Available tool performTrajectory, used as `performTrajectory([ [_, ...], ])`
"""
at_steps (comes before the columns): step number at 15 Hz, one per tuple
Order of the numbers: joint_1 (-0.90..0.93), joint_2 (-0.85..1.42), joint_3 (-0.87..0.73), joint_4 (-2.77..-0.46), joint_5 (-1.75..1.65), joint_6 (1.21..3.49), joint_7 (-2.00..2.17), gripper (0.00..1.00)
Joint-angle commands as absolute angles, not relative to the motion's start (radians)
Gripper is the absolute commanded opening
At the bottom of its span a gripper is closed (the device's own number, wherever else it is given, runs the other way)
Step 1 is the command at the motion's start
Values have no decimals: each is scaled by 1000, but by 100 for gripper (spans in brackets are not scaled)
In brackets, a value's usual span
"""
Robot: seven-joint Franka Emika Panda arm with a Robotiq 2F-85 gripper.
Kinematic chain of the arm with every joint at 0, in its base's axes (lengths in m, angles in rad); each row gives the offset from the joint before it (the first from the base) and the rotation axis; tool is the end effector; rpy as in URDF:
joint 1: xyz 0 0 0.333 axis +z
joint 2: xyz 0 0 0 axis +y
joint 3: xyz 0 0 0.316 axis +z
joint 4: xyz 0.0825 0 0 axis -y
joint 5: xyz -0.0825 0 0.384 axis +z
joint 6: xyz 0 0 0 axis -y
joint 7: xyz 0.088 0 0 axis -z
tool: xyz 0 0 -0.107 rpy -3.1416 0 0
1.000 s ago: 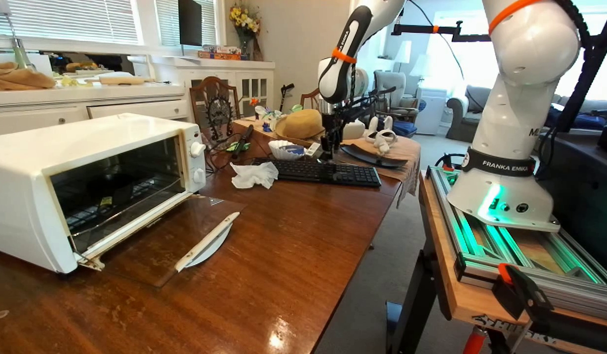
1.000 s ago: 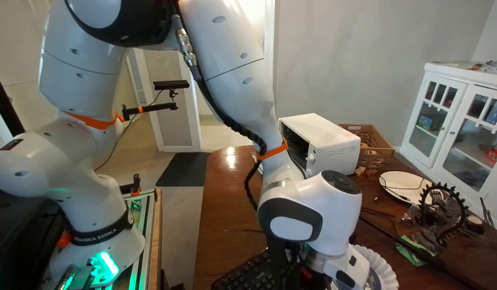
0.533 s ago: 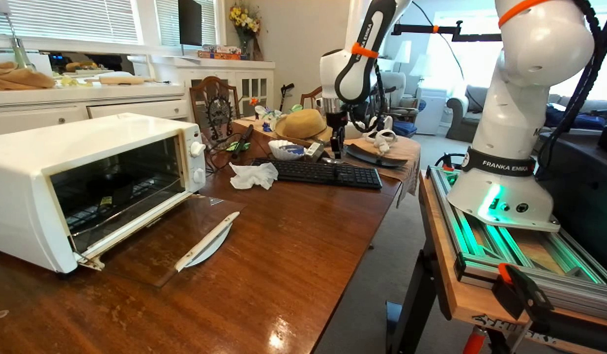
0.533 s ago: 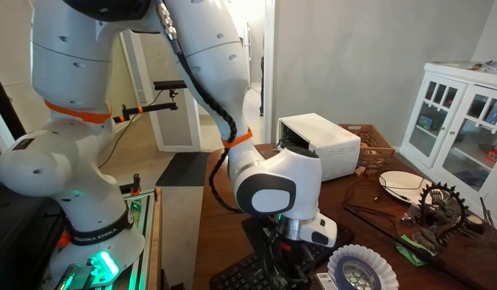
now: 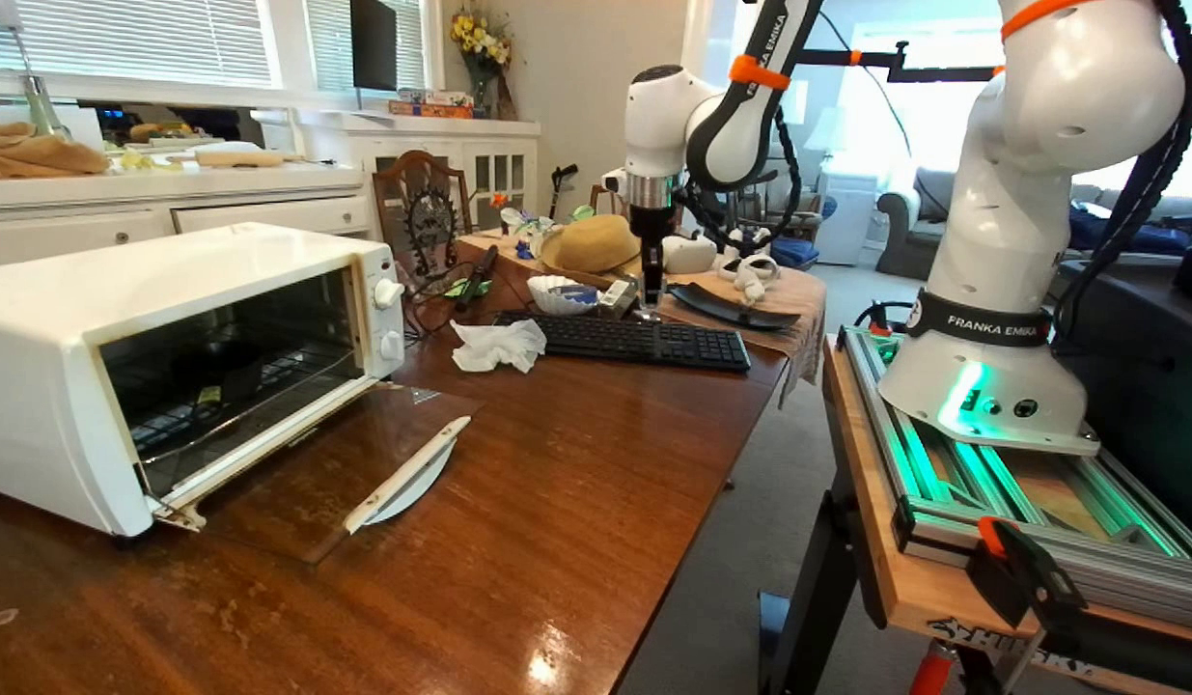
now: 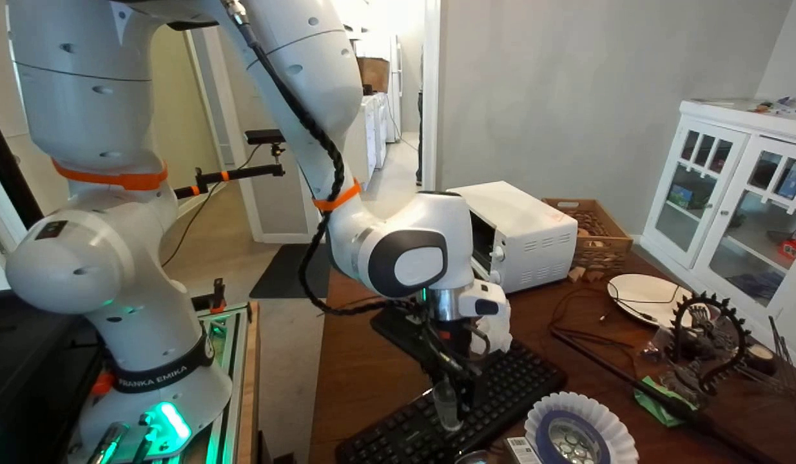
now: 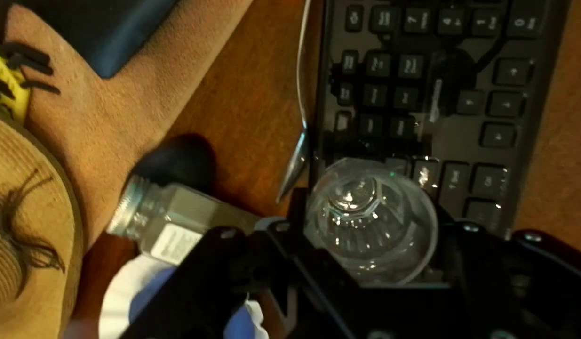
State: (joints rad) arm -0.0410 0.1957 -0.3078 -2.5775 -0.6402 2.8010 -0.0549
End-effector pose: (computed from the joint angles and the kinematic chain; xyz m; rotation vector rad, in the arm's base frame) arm 0.4221 -0.1296 0.1931 2.8295 0.4516 -0.0544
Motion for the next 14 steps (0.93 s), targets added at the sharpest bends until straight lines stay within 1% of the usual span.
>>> performTrajectory([
  [1, -79, 145, -187, -2607, -529, 2824, -206, 30],
  [3, -90, 159, -101, -2586, -354, 2811, -328, 30],
  [5, -147, 180, 28, -2557, -177, 2764, -439, 30],
  [7, -129, 189, 26, -2513, -96, 2678, -491, 30],
  [8, -101, 172, 2, -2554, -158, 2745, -430, 55],
  [12, -111, 179, 11, -2524, -123, 2701, -460, 55],
  [13, -113, 180, 10, -2524, -122, 2701, -461, 30],
  [14, -115, 189, 15, -2517, -112, 2698, -472, 30],
])
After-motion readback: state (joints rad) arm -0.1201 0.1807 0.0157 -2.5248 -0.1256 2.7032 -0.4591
